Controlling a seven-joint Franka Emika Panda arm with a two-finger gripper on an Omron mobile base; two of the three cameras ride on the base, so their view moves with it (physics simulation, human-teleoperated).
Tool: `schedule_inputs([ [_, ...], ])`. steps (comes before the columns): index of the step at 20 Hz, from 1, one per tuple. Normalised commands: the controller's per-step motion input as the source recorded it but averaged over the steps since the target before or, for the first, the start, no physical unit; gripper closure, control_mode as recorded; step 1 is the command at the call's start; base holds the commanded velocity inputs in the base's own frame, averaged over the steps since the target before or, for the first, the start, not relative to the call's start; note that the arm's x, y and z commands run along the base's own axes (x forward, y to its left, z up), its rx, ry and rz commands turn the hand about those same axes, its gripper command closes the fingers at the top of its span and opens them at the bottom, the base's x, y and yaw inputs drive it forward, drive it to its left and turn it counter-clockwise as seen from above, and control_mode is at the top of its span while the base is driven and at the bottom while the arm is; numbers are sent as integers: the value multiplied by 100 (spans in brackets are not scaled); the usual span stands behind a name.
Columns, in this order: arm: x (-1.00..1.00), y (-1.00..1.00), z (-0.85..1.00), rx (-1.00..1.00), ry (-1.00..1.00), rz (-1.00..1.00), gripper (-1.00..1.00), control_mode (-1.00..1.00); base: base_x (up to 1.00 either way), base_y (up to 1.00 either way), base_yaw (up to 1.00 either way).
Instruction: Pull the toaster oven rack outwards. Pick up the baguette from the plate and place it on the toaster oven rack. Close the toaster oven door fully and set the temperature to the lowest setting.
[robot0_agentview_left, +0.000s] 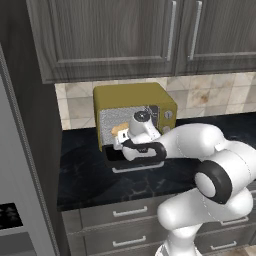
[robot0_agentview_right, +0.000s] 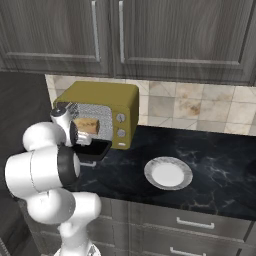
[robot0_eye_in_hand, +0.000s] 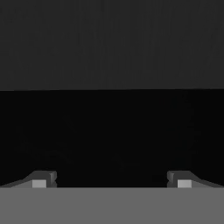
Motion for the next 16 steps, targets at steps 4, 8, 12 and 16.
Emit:
schedule_inputs([
  [4,21,11,-14,-4,0,0,-100,-100,0,0,0],
  [8,27,1,-9,-2,0,0,-100,-100,0,0,0],
  [12,29,0,-8,0,0,-1,-100,-100,0,0,0],
  [16,29,0,-9,0,0,-1,-100,-100,0,0,0],
])
